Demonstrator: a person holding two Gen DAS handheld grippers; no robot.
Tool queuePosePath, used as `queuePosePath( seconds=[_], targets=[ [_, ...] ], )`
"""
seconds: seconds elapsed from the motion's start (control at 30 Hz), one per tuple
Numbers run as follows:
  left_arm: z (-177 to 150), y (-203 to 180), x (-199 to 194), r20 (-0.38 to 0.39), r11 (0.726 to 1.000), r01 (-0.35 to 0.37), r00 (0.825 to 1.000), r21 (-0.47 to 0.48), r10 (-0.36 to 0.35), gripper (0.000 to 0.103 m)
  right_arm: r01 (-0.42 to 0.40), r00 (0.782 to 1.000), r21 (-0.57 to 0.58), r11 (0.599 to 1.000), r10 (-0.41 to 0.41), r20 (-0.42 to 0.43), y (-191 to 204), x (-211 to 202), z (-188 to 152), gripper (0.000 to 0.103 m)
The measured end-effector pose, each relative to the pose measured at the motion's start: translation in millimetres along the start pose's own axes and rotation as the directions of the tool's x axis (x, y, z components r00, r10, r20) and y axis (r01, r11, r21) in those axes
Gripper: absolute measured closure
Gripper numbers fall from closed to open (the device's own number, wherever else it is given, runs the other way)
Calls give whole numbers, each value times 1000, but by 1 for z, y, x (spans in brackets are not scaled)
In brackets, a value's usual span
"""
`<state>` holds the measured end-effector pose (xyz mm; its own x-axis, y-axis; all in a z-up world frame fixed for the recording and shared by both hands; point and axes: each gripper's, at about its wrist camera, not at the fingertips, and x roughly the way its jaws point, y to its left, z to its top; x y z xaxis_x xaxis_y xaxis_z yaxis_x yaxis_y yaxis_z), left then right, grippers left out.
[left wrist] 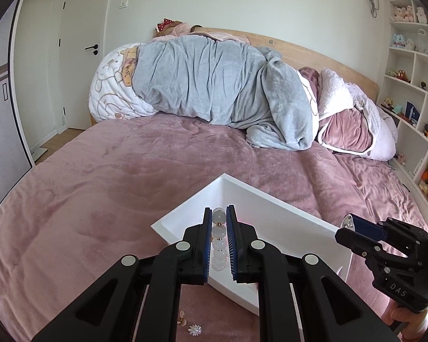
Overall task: Organize jewelry
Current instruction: 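Carry the jade bracelet and silver trinket into the white box and open both tools, then move both open tools back to the gold charm and silver flower trinket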
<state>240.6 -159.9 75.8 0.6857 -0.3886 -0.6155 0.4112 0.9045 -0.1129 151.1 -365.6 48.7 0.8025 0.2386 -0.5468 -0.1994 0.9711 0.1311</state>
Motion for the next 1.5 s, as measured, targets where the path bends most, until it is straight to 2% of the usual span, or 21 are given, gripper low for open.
queuePosePath(
  seconds=[0.33,0.6,0.73,0.83,0.9,0.97,1.03,1.1,1.17,1.23,1.5],
  targets=[
    [4,-15,74,-91,998,-15,996,56,20,88,62,991,-41,997,-66,-115,-10,46,-12,77],
    [-1,-16,133,-167,996,-49,984,78,62,88,34,989,-48,998,-41,-139,-9,65,-19,76],
    [-5,-18,145,-189,993,-55,979,108,75,87,28,990,-34,999,-33,-138,-11,69,-18,76],
    [-4,-21,145,-170,989,-62,982,132,84,82,40,991,-39,998,-45,-130,-10,69,-17,63],
    [-2,-21,144,-159,988,-69,983,138,90,78,43,991,-37,998,-47,-127,-10,69,-17,59],
    [1,-18,141,-147,989,-72,985,127,90,77,48,991,-41,998,-53,-124,-9,69,-16,56],
    [3,-14,137,-129,990,-89,986,109,103,70,53,991,-51,997,-59,-120,-7,67,-16,50],
    [4,-9,129,-100,989,-115,987,91,124,46,60,992,-60,996,-66,-110,-4,65,-14,44],
    [5,-3,118,-75,990,-123,989,71,128,45,63,993,-71,995,-70,-98,0,61,-13,39],
    [6,4,107,-55,989,-136,989,59,139,38,69,994,-82,994,-76,-85,5,57,-11,34],
    [10,32,49,11,977,-211,978,27,211,18,82,995,-157,984,-90,-41,35,38,-4,26]
  ],
)
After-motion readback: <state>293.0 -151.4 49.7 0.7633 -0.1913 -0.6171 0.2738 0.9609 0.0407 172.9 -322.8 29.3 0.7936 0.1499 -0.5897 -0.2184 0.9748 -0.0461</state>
